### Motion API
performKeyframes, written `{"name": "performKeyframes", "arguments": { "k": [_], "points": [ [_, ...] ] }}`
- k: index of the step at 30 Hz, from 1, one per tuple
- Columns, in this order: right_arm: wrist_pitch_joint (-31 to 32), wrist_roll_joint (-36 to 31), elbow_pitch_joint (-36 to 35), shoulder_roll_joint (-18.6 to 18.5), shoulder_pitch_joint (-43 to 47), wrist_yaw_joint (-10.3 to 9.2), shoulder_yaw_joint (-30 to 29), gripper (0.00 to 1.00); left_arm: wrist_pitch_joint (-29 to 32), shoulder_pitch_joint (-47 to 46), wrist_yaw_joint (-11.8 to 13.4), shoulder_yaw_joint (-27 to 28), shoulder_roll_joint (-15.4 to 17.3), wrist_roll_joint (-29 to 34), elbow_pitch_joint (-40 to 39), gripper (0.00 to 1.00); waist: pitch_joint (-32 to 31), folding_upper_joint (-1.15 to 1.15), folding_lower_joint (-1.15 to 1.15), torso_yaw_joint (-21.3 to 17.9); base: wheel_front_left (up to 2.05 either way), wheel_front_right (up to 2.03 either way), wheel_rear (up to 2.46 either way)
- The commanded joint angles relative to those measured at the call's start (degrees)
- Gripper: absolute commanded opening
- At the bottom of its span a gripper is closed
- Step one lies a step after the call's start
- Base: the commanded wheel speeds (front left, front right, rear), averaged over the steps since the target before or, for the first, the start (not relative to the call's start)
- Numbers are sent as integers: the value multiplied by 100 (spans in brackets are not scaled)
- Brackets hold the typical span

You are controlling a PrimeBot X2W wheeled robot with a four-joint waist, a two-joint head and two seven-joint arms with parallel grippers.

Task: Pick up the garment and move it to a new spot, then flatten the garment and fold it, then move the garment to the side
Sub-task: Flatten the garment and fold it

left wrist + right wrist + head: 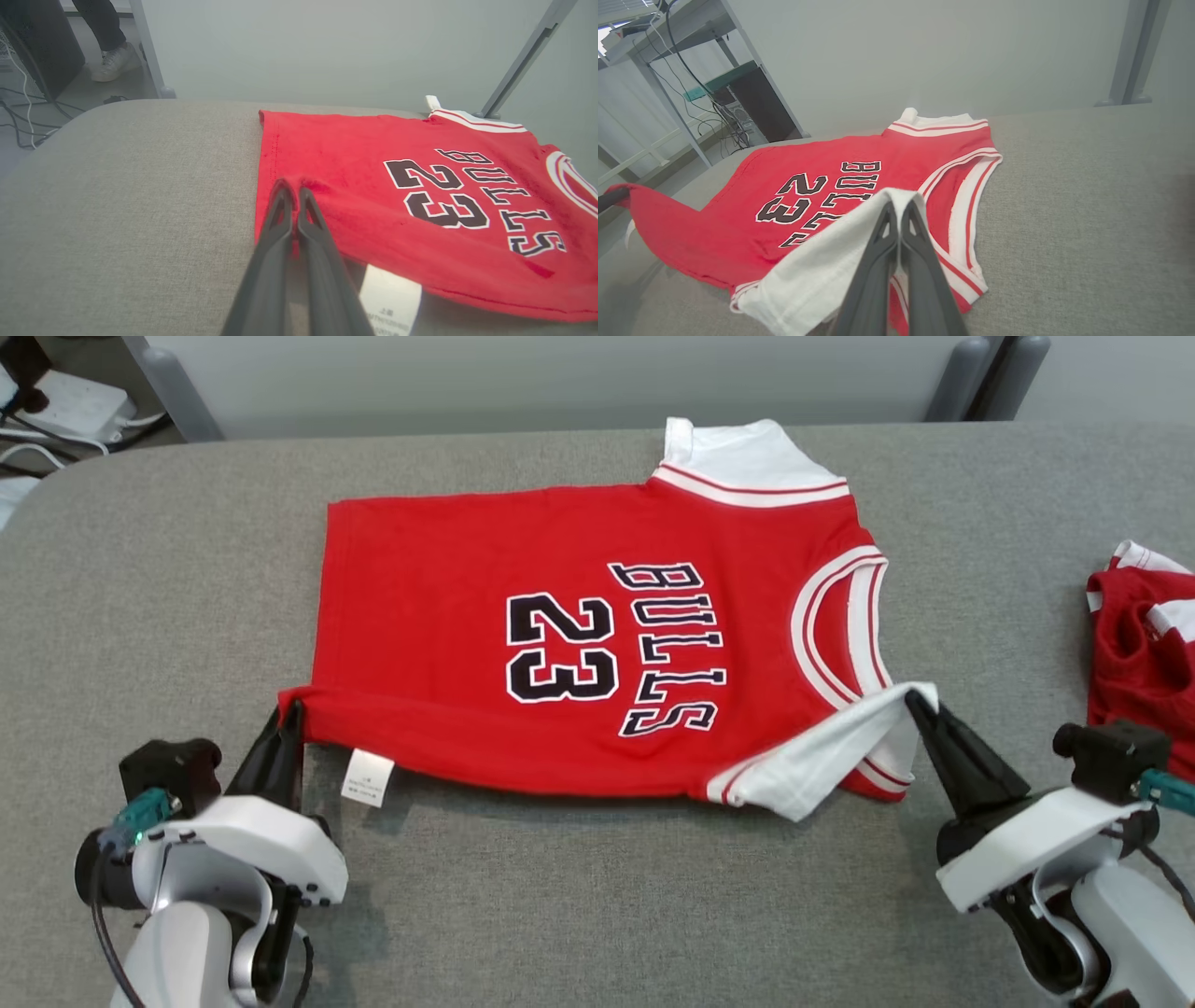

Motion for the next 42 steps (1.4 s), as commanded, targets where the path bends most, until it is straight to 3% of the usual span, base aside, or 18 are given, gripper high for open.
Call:
{"name": "performKeyframes", "arguments": {
  "k": [1, 18, 34, 35, 36, 37, 42],
  "points": [
    [-105, -39, -33, -51, -115, 24, -5, 0, -44, -298, 41, 208, 160, 9, -80, 0, 80, 0, 0, 16, 0, 0, 0],
    [-118, -594, 912, 356, -1494, 24, -344, 0, -733, -1749, 34, 29, 66, 18, 1675, 0, 1018, 0, 0, 121, 0, 0, 0],
    [-119, -1051, 1372, 705, -2092, 24, -615, 0, -1484, -2532, -14, -113, 37, 46, 2874, 0, 1262, 0, 0, 217, 0, 0, 0],
    [-119, -1053, 1455, 723, -2096, 24, -582, 29, -1489, -2558, -34, -141, 30, 50, 2957, 28, 1257, 0, 0, 222, 0, 0, 0],
    [-119, -1064, 1490, 737, -2118, 24, -583, 59, -1502, -2582, -45, -160, 22, 52, 3026, 75, 1252, 0, 0, 226, 0, 0, 0],
    [-119, -1076, 1513, 751, -2132, 24, -627, 100, -1533, -2604, -37, -160, 19, 50, 3074, 100, 1242, 0, 0, 227, 0, 0, 0],
    [-119, -1288, 1466, 776, -2116, 24, -1052, 100, -1689, -2598, 38, -125, 15, 79, 3059, 100, 1187, 0, 0, 216, 0, 0, 0]
  ]
}}
